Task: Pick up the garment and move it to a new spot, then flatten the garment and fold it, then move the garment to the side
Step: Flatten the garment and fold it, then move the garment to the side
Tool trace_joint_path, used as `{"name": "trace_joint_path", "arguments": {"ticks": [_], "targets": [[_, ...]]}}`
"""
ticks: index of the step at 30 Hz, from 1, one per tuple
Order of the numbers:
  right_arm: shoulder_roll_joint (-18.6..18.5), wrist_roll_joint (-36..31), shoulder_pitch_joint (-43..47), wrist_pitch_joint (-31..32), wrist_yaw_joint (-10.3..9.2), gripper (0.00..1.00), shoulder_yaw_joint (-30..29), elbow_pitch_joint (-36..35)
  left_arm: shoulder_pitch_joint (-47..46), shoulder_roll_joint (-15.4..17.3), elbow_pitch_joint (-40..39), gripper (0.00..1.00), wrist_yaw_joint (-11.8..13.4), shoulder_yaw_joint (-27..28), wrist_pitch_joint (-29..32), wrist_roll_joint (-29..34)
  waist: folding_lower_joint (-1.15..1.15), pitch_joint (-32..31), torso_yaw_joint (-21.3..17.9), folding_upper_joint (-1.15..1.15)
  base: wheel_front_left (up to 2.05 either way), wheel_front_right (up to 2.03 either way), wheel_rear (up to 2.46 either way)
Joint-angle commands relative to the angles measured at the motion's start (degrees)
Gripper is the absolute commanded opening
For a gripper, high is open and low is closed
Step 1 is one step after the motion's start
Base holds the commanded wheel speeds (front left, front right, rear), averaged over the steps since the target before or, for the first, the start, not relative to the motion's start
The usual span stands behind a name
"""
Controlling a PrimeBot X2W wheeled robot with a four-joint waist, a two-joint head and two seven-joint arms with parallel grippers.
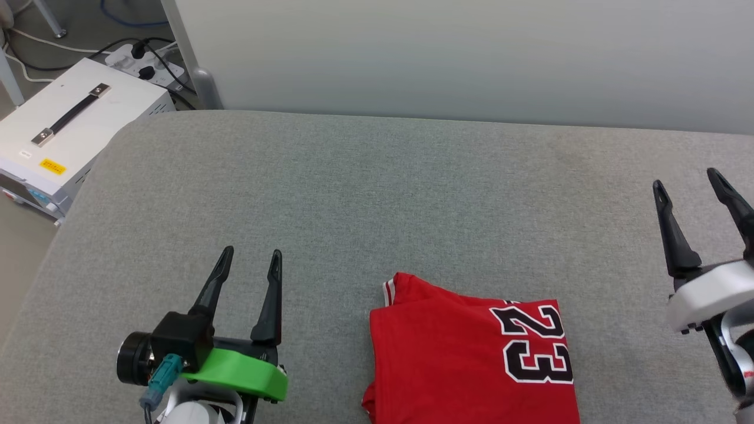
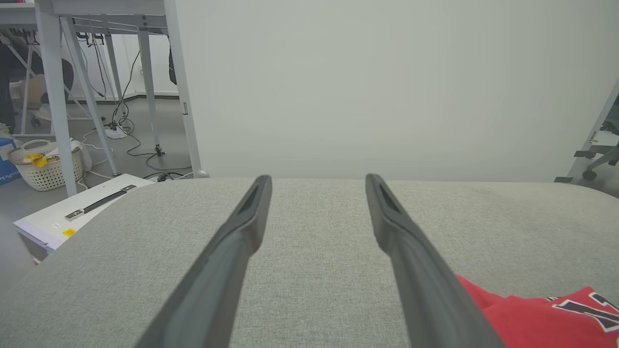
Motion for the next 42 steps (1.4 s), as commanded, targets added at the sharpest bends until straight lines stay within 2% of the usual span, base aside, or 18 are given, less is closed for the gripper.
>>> {"name": "trace_joint_path", "arguments": {"ticks": [1, 7, 13, 19, 26, 30, 35, 42], "targets": [[1.2, -0.9, 2.3, -1.4, -0.04, 1.0, -1.2, -1.3, 0.2, -0.2, -0.4, 1.0, -0.2, 0.0, -0.3, -0.1, 0.0, 0.1, -0.1, 0.39, 0.0, 0.0, 0.0], [6.5, -2.4, 8.4, -5.6, -0.04, 1.0, -4.5, -5.2, 1.2, -0.7, -1.1, 1.0, -0.2, 0.4, -0.3, -0.7, 0.0, 0.2, -0.4, 0.39, 0.0, 0.0, 0.0], [11.3, -3.5, 11.7, -8.2, -0.04, 1.0, -5.8, -6.3, 1.8, -1.0, -1.3, 1.0, -0.2, 0.4, -0.3, -0.2, 0.0, -0.3, -0.1, 0.39, 0.0, 0.0, 0.0], [12.7, -4.3, 12.4, -8.7, -0.04, 1.0, -6.1, -6.1, 2.1, -1.3, -1.6, 1.0, -0.2, -0.2, -0.3, 0.8, 0.0, -0.5, 0.1, 0.39, 0.0, 0.0, 0.0], [12.5, -4.3, 12.7, -6.5, -0.04, 1.0, -6.1, -6.1, 1.9, -1.4, -1.6, 1.0, -0.2, -0.4, -0.3, 0.9, 0.0, -0.5, 0.4, 0.39, 0.0, 0.0, 0.0], [12.1, -2.7, 14.2, -0.3, -0.04, 1.0, -4.9, -6.3, 1.9, -1.3, -1.6, 1.0, -0.2, -0.6, -0.3, 0.7, 0.0, -0.3, 0.9, 0.39, 0.0, 0.0, 0.0], [9.4, 0.2, 16.2, 13.4, -0.04, 1.0, -0.9, -6.6, 1.6, -1.3, -1.4, 1.0, -0.2, -1.1, -0.3, 0.6, 0.0, 0.9, 1.6, 0.39, 0.0, 0.0, 0.0], [9.1, 5.1, 17.1, 28.1, -0.04, 1.0, 1.2, -7.2, -0.1, -1.2, -0.9, 1.0, -0.2, -2.3, -0.3, 0.7, 0.0, 3.9, 3.2, 0.39, 0.0, 0.0, 0.0]]}}
